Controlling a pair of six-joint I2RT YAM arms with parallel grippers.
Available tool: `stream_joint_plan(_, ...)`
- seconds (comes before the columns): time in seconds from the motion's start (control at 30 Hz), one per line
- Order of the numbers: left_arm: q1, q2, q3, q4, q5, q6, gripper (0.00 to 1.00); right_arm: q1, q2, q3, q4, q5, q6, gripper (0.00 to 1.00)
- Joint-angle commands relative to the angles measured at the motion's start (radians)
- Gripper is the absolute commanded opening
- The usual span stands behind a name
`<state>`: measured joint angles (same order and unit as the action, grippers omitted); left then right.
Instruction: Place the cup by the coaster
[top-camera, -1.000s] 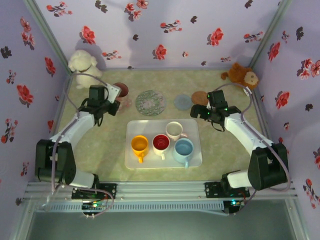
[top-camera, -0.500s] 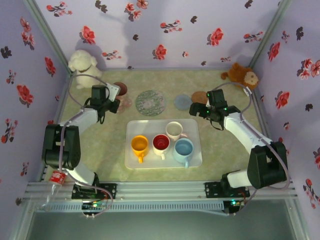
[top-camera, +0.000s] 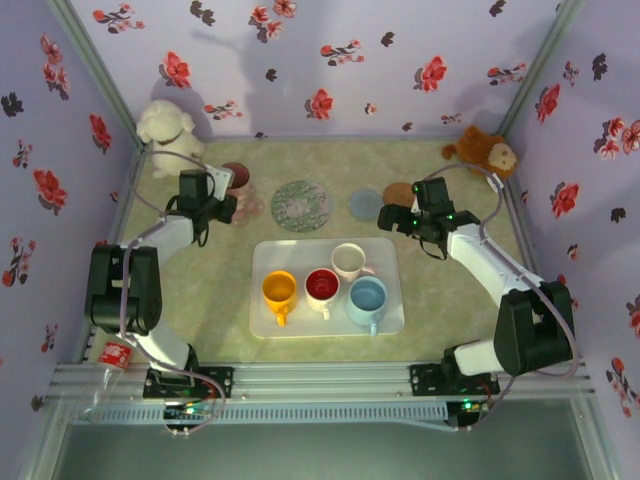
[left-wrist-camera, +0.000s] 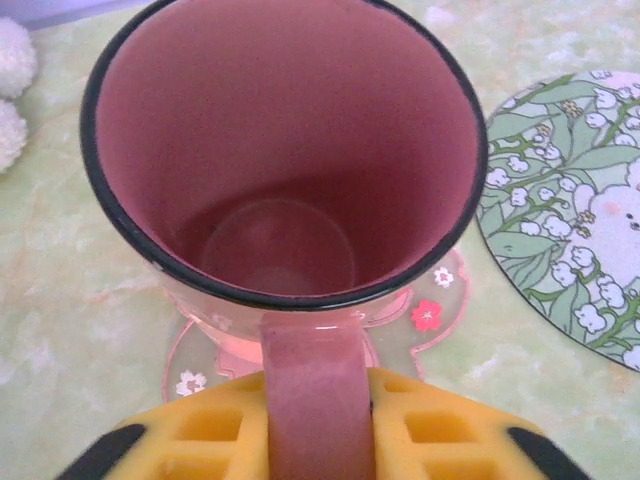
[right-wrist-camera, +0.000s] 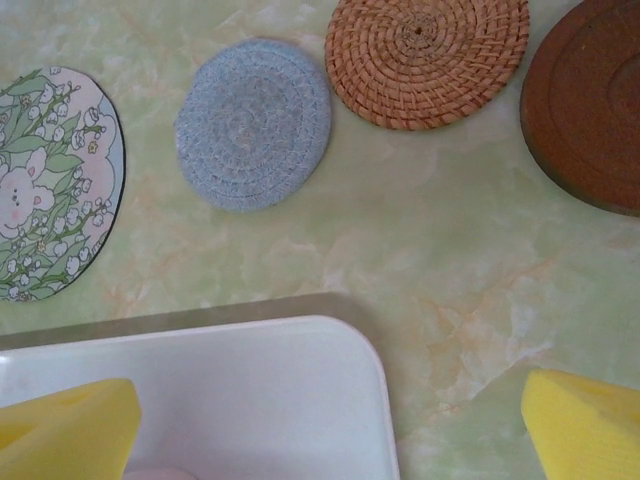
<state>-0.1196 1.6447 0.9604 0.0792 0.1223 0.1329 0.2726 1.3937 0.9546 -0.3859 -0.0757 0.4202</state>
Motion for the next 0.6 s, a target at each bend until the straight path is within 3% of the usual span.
stream_joint_plan(0.0, 0.017, 0.004, 0.037, 0.025, -0.010, -0.029, 0.42, -0.004, -0.005, 0.030, 0.007, -0.007, 0.013, 0.99)
stream_joint_plan(0.07, 0.017, 0.003, 0.041, 0.012, -0.007, -0.027, 0.52, -0.004, -0.004, 0.030, 0.007, -0.007, 0.013, 0.99)
stream_joint_plan(0.37, 0.017, -0.012, 0.053, -0.015, -0.027, -0.023, 0.75, -0.003, -0.001, 0.036, 0.006, -0.012, 0.010, 0.99)
stream_joint_plan(0.57, 0.017, -0.079, 0.087, -0.079, -0.024, -0.030, 0.85, -0.002, 0.002, 0.071, -0.062, -0.019, -0.043, 0.99)
